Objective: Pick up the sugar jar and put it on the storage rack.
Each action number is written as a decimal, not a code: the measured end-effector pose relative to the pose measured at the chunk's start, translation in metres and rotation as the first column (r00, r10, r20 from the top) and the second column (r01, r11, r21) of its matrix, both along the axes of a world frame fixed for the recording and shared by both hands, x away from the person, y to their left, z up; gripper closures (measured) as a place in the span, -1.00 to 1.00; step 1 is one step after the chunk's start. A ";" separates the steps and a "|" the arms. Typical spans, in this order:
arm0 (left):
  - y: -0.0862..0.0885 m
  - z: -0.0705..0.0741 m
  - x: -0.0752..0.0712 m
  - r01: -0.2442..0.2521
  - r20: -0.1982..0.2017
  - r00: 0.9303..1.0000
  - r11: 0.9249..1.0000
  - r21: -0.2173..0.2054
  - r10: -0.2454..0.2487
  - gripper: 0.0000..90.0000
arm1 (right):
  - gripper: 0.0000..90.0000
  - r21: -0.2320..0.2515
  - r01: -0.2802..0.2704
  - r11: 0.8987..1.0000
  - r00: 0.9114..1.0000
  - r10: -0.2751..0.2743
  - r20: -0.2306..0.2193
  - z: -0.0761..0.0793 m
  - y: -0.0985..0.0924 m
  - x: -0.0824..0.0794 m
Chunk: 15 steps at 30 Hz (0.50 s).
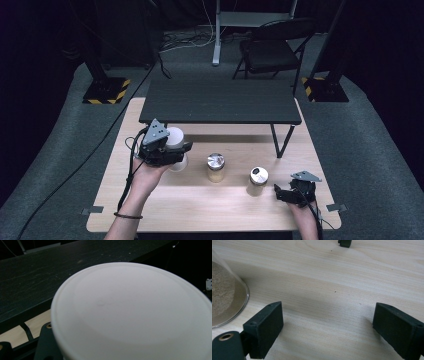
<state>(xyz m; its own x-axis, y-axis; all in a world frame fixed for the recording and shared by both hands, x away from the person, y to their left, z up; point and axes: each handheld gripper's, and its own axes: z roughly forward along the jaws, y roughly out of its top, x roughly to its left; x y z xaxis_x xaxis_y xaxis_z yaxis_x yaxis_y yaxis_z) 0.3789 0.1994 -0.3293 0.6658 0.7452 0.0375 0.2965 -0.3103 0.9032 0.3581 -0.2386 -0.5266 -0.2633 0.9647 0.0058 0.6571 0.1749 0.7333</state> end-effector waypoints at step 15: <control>-0.003 0.018 0.009 0.003 0.007 1.000 1.000 0.008 -0.003 -0.19 | -0.81 -0.001 -0.002 1.000 1.000 0.002 0.000 0.000 0.000 0.000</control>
